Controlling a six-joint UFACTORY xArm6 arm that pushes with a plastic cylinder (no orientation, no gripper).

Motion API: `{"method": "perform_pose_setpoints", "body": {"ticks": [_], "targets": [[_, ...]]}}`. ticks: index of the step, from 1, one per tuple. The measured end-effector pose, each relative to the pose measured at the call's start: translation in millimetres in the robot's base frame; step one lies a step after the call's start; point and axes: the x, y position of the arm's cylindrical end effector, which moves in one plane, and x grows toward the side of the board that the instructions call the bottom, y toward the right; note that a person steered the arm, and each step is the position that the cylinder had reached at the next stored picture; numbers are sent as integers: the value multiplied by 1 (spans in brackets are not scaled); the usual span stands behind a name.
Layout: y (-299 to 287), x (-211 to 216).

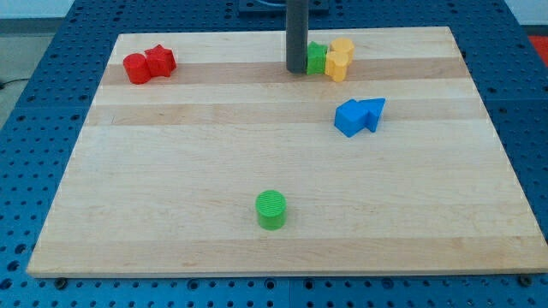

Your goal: Drag the arm towards the bottom of the board

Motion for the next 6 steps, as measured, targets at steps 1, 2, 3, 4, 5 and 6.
{"method": "perform_pose_setpoints", "body": {"ticks": [1, 2, 3, 4, 5, 6], "targets": [[-14, 0], [-52, 39], [-47, 94], [-2, 140], [41, 188], [110, 233]]}}
